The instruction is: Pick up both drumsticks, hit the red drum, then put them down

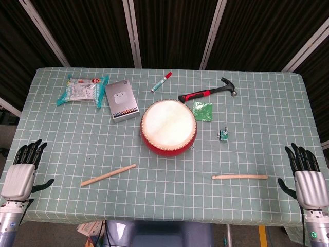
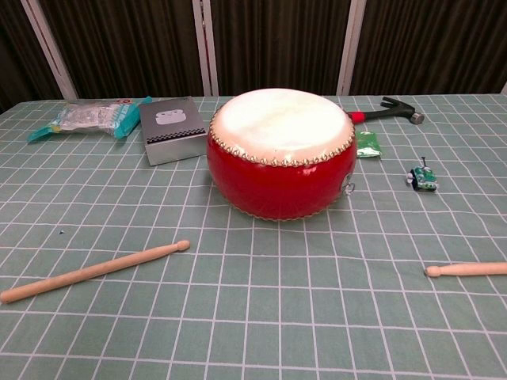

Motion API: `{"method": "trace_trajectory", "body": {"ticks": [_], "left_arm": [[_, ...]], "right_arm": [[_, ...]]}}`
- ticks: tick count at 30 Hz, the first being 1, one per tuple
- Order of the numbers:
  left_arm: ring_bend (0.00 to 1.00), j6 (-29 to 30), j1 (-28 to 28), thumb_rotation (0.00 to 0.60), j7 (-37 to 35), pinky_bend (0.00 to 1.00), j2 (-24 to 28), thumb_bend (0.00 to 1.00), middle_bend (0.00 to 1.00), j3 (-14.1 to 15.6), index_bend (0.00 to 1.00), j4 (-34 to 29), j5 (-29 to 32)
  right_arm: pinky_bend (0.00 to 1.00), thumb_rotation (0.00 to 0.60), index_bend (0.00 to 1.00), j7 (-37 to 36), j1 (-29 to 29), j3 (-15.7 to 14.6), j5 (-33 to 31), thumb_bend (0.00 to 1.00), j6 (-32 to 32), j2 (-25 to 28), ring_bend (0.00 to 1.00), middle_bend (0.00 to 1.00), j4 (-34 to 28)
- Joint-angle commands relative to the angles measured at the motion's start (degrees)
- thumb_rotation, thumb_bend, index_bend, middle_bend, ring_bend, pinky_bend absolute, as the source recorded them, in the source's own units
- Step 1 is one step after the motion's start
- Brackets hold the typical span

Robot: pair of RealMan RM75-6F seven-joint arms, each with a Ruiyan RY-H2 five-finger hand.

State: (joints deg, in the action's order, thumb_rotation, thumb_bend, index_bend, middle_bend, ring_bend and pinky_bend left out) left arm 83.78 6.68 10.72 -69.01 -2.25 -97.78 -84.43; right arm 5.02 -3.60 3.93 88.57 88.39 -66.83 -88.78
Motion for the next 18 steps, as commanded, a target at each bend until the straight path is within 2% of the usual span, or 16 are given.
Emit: {"method": "trace_trajectory", "body": {"ticks": [1,9,11,13,14,15,17,18], "left_arm": [[0.0,-0.3,0.1,0.6,0.2,0.01,0.0,0.0,0.0,0.0,0.0,0.0,0.1],[0.0,-0.7,0.1,0.6,0.8,0.02,0.4,0.0,0.0,0.4,0.0,-0.8,0.1],[0.0,-1.0,0.2,0.6,1.4,0.06,0.4,0.0,0.0,0.6,0.0,-1.1,0.1],[0.04,-1.3,0.3,0.6,2.0,0.18,0.4,0.0,0.0,0.6,0.0,-1.5,0.3],[0.08,-1.4,0.4,0.6,2.3,0.24,0.3,0.0,0.01,0.5,0.0,-1.6,0.3],[0.16,-1.6,0.6,0.6,2.4,0.34,0.2,0.0,0.06,0.4,0.0,-1.9,0.5],[0.39,-2.1,0.9,0.6,2.6,0.52,0.1,0.02,0.26,0.1,0.02,-2.5,1.1],[0.57,-2.5,1.2,0.6,2.8,0.64,0.1,0.05,0.45,-0.1,0.06,-3.0,1.4]], "right_arm": [[0.09,0.6,0.0,0.0,-0.1,0.1,-0.2,0.28,-0.2,0.1,0.01,0.0,-0.1],[0.09,0.6,0.0,-0.2,0.0,0.1,-0.4,0.28,-0.2,0.3,0.01,0.0,-0.2],[0.09,0.6,0.0,-0.4,0.0,0.1,-0.4,0.28,-0.1,0.3,0.01,0.0,-0.2],[0.09,0.6,0.0,-0.4,0.0,0.1,-0.4,0.28,-0.2,0.3,0.01,0.0,-0.2],[0.09,0.6,0.0,-0.4,0.0,0.1,-0.4,0.28,-0.3,0.3,0.01,0.0,-0.2],[0.09,0.6,0.0,-0.4,-0.1,0.1,-0.4,0.28,-0.3,0.3,0.01,0.0,-0.2],[0.09,0.6,0.0,-0.4,-0.1,0.1,-0.4,0.28,-0.4,0.2,0.01,0.0,-0.1],[0.09,0.6,0.0,-0.4,-0.1,0.1,-0.4,0.28,-0.4,0.2,0.01,0.0,-0.2]]}}
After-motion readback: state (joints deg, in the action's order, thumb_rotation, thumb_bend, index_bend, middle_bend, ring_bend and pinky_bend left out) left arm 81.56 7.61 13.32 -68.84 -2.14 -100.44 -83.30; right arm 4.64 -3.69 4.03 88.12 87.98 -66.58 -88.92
